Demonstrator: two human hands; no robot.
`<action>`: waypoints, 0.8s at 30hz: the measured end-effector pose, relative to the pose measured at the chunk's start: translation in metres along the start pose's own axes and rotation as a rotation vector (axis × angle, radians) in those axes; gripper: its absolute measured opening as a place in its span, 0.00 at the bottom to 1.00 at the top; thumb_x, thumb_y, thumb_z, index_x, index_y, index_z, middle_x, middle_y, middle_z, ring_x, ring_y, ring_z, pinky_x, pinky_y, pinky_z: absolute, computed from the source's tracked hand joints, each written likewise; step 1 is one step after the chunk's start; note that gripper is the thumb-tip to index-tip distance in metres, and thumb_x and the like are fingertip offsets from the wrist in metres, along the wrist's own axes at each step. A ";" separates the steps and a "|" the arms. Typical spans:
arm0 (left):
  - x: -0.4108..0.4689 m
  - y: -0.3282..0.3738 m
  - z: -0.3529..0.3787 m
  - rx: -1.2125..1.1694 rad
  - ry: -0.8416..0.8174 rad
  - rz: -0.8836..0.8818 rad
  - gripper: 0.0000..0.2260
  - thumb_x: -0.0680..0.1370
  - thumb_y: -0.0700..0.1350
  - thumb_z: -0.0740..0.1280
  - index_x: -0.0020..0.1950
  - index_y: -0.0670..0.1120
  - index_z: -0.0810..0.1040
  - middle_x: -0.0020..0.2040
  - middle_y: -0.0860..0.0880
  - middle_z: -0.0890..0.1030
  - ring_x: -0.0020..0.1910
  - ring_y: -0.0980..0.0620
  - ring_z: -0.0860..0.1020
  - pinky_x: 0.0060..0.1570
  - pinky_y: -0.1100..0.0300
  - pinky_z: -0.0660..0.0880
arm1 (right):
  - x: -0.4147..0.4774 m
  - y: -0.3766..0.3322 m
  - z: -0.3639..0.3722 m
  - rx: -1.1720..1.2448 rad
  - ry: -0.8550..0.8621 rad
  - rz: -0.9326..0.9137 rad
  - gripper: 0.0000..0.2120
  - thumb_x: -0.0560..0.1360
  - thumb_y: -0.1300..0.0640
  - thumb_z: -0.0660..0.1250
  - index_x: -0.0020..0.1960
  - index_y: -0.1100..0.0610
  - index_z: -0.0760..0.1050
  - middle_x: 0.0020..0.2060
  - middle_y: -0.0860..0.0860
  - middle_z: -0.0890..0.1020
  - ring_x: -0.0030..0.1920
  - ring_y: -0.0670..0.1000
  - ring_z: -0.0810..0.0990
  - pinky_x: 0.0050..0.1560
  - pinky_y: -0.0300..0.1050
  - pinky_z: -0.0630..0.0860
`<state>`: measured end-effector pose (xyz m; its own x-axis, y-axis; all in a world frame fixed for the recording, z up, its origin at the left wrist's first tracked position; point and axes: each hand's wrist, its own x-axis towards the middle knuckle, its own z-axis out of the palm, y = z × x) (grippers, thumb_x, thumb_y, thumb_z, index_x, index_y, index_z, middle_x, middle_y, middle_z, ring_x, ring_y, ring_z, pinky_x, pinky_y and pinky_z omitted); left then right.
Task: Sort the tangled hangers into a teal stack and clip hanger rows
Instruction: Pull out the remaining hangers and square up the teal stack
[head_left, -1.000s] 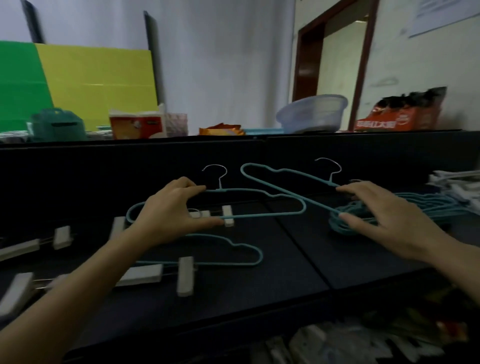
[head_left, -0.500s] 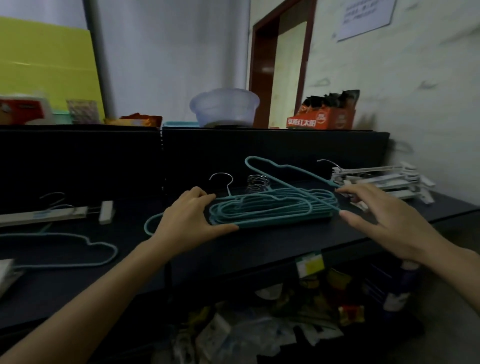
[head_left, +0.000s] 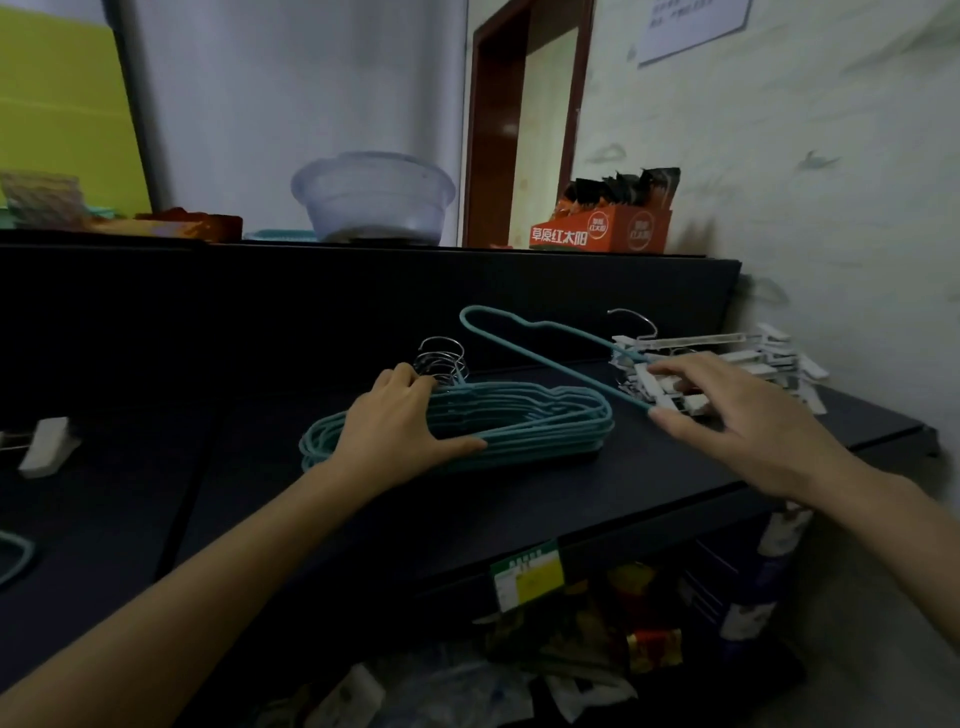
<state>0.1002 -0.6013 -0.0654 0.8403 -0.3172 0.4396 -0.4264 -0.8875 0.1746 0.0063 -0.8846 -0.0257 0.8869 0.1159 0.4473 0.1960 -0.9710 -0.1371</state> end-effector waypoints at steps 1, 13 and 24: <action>0.004 0.000 0.003 0.013 -0.004 0.001 0.39 0.66 0.71 0.62 0.68 0.46 0.67 0.58 0.48 0.70 0.58 0.49 0.69 0.53 0.55 0.73 | 0.007 0.003 0.004 0.009 0.002 -0.005 0.35 0.66 0.28 0.47 0.67 0.44 0.65 0.64 0.42 0.71 0.55 0.39 0.68 0.49 0.44 0.68; 0.010 -0.028 -0.010 -0.080 -0.041 -0.074 0.39 0.63 0.76 0.55 0.62 0.50 0.73 0.56 0.54 0.75 0.54 0.55 0.73 0.52 0.57 0.73 | 0.085 -0.002 0.047 0.088 -0.085 -0.266 0.34 0.67 0.28 0.46 0.67 0.43 0.64 0.63 0.40 0.70 0.58 0.39 0.69 0.51 0.43 0.71; -0.050 -0.078 -0.039 0.065 0.218 -0.478 0.09 0.76 0.48 0.64 0.53 0.47 0.78 0.49 0.50 0.79 0.50 0.50 0.76 0.50 0.51 0.75 | 0.117 -0.019 0.080 0.020 -0.264 -0.634 0.36 0.68 0.26 0.42 0.70 0.43 0.57 0.69 0.41 0.66 0.63 0.43 0.69 0.58 0.38 0.67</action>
<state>0.0780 -0.5029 -0.0668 0.8439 0.1987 0.4983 0.0150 -0.9373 0.3482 0.1403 -0.8359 -0.0414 0.6697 0.7102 0.2169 0.7165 -0.6948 0.0625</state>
